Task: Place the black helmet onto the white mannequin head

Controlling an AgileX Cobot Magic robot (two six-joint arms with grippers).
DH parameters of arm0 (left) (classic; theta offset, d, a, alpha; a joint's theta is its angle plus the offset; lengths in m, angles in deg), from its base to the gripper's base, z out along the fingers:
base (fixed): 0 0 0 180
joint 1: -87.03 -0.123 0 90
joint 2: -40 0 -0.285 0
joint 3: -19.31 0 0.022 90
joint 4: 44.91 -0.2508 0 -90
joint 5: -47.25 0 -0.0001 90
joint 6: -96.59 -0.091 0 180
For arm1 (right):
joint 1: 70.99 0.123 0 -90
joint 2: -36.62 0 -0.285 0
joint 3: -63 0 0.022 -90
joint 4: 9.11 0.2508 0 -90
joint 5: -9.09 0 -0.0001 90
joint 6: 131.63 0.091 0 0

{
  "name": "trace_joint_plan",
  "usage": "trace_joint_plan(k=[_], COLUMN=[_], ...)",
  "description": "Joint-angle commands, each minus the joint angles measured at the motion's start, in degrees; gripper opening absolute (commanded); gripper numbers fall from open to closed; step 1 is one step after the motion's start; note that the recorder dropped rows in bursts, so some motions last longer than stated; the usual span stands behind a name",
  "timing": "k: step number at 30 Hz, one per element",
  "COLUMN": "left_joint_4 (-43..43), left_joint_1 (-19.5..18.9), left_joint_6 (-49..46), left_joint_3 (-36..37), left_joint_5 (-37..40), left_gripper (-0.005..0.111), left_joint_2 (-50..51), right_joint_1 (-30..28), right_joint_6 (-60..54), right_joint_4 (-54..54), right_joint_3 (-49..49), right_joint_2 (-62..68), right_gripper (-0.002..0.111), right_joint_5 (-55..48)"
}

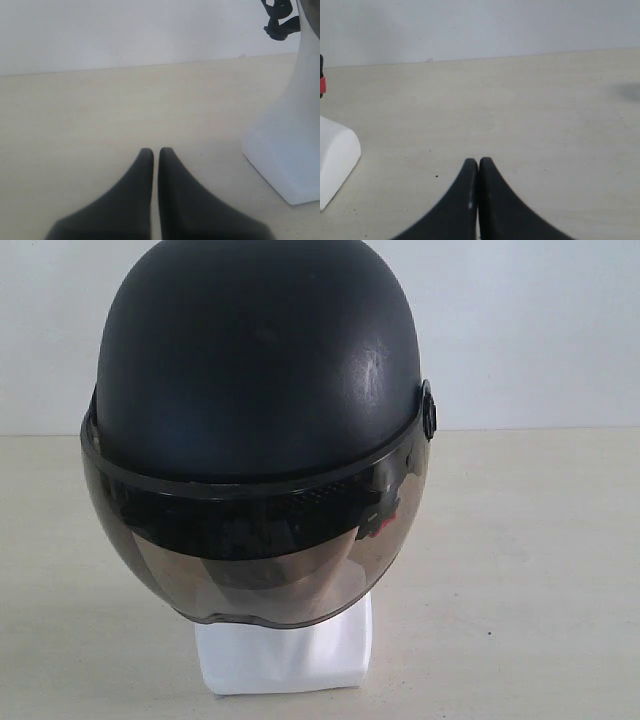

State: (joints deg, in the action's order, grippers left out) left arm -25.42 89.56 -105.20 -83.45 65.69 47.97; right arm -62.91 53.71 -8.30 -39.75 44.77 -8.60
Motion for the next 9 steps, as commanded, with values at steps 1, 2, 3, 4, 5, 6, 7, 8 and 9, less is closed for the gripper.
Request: trace_joint_plan(k=[1,2,3,4,5,6,7,8,9], left_joint_4=[0.0,0.0,0.0,0.0,0.0,0.0,0.0,0.0,0.0], left_joint_1=[-0.2,-0.2,-0.2,-0.2,-0.2,-0.2,-0.2,-0.2,-0.2], left_joint_6=[0.6,0.6,0.6,0.6,0.6,0.6,0.6,0.6,0.6], left_joint_3=[0.0,0.0,0.0,0.0,0.0,0.0,0.0,0.0,0.0], left_joint_5=[0.0,0.0,0.0,0.0,0.0,0.0,0.0,0.0,0.0], left_gripper=[0.004,0.004,0.004,0.004,0.004,0.004,0.004,0.004,0.004], left_joint_2=[-0.2,-0.2,-0.2,-0.2,-0.2,-0.2,-0.2,-0.2,-0.2], right_joint_1=[-0.2,-0.2,-0.2,-0.2,-0.2,-0.2,-0.2,-0.2,-0.2], right_joint_6=[-0.1,-0.1,-0.1,-0.1,-0.1,-0.1,-0.1,-0.1,-0.1], right_joint_4=[-0.2,-0.2,-0.2,-0.2,-0.2,-0.2,-0.2,-0.2,-0.2], right_joint_3=[0.0,0.0,0.0,0.0,0.0,0.0,0.0,0.0,0.0], right_joint_2=[-0.4,-0.4,-0.4,-0.4,-0.4,-0.4,-0.4,-0.4,-0.4], right_gripper=[0.0,0.0,0.0,0.0,0.0,0.0,0.0,0.0,0.0], right_joint_5=[-0.2,-0.2,-0.2,-0.2,-0.3,-0.3,-0.5,-0.6,-0.7])
